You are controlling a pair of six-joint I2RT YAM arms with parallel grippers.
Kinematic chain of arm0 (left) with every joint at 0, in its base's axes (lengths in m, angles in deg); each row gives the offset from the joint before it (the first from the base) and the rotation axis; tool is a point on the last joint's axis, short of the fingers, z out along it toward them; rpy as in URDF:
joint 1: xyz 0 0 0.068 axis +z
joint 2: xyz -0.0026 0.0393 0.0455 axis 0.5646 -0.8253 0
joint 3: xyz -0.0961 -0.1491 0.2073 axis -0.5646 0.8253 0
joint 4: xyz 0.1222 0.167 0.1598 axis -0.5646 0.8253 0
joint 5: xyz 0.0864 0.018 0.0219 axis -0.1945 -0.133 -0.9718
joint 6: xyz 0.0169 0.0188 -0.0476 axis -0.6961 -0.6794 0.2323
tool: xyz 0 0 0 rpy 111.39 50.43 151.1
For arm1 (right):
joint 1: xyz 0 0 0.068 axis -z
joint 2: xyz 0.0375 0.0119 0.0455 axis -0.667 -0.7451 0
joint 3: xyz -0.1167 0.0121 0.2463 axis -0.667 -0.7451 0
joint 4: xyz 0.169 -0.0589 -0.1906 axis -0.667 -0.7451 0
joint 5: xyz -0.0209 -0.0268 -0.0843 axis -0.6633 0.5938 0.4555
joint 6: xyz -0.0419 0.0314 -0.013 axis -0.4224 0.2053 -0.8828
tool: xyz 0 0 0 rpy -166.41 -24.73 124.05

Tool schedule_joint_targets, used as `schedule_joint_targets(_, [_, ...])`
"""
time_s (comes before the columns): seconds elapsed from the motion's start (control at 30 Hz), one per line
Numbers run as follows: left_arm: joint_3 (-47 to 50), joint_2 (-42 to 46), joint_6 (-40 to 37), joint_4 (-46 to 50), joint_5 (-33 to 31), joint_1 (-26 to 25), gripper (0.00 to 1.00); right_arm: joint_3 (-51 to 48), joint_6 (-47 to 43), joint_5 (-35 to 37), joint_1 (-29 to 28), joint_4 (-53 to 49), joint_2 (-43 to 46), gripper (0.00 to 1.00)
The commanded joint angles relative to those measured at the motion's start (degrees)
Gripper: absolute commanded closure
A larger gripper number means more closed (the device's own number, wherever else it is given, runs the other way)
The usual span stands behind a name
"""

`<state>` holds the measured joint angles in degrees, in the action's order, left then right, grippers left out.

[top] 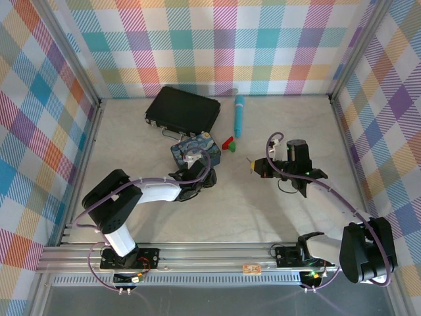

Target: Unlock a padlock with a key

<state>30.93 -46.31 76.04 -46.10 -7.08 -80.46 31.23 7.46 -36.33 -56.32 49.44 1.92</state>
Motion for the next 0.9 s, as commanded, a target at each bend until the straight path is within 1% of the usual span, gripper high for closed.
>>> schedule_joint_targets(0.0, [-0.6, -4.1, -2.4, -4.6, 0.1, 0.5, 0.39, -0.3, 0.6, -0.8, -0.3, 1.5, 0.9, 1.0])
schedule_joint_targets(0.07, [-1.1, -5.3, -3.4, -6.8, 1.5, 0.8, 0.42, -0.1, 0.7, -1.1, -0.4, 1.2, 0.9, 1.0])
schedule_joint_targets(0.2, [-1.8, -6.2, -4.9, -7.9, 1.4, 1.1, 0.46, 0.1, 0.3, -0.7, -0.4, 0.5, 1.4, 1.0])
schedule_joint_targets(0.3, [-1.5, -7.1, -4.3, -9.2, 1.8, 1.9, 0.51, -0.3, 0.5, -0.3, -0.4, 0.8, 1.3, 1.0])
schedule_joint_targets(0.4, [-1.2, -8.0, -3.7, -10.2, 2.4, 2.7, 0.58, -0.1, 0.8, -0.5, -0.4, 1.2, 0.2, 1.0])
schedule_joint_targets(0.63, [0.1, -9.3, -1.9, -12.9, 4.4, 4.8, 0.69, 2.1, 0.2, 0.2, -0.4, -0.8, -1.5, 1.0])
schedule_joint_targets(0.73, [0.2, -9.3, -1.1, -13.1, 5.5, 5.5, 0.8, 1.4, 0.7, 0.5, -0.4, 0.0, -1.3, 1.0])
schedule_joint_targets(0.87, [1.2, -8.1, 0.8, -13.9, 6.8, 5.6, 0.9, 0.4, 1.4, -0.4, -0.6, 1.4, -1.8, 1.0])
